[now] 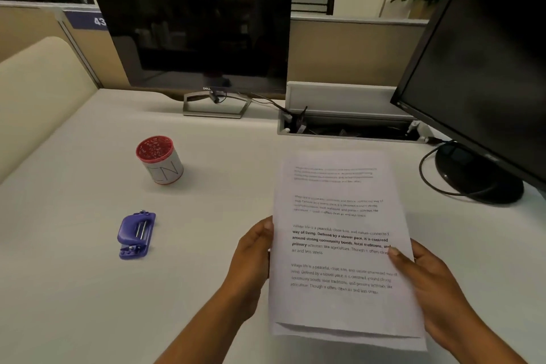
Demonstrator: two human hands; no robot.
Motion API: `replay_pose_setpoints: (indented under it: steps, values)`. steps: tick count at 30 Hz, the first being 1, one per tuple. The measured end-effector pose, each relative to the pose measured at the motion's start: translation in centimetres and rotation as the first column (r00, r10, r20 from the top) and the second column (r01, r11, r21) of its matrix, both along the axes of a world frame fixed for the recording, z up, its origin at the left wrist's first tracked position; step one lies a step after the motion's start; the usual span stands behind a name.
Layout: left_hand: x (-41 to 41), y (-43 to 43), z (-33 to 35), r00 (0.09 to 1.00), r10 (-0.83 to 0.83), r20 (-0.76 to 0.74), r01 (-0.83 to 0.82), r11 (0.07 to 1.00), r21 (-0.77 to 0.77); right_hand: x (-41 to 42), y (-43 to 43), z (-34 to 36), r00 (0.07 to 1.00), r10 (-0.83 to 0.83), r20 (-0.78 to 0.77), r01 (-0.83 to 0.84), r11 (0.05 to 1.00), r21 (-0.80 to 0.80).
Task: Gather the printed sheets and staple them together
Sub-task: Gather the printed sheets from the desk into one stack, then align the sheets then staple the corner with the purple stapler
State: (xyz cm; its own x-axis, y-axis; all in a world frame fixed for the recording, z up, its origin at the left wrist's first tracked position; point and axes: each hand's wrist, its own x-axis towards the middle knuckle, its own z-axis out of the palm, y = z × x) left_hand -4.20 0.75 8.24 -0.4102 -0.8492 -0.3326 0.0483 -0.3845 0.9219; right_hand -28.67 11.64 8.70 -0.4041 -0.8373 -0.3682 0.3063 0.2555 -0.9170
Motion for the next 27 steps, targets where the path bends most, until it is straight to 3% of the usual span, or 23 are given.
replay_pose_setpoints:
  steps: [8,16,20,27]
  values:
    - [-0.3,-1.7,1.3,0.991,-0.057,-0.118,0.049,0.996,-0.073,0.6,-1.6,1.4,0.987,0.022,-0.162,-0.032,0.998,-0.06]
    - [-1.0,-3.5,4.1,0.992,-0.014,-0.126,-0.026,0.951,-0.309,0.9,-4.9,3.6,0.933,0.033,-0.359,-0.102,0.98,-0.173]
    - [-1.5,-2.9,4.4,0.995,0.071,-0.066,-0.093,0.896,-0.434,1.6,-5.6,4.3,0.921,-0.027,-0.388,-0.075,0.967,-0.244]
    - [-1.7,-2.0,4.0,0.991,0.119,-0.067,-0.136,0.883,-0.45,2.3,-5.2,4.7,0.904,0.008,-0.428,-0.146,0.946,-0.291]
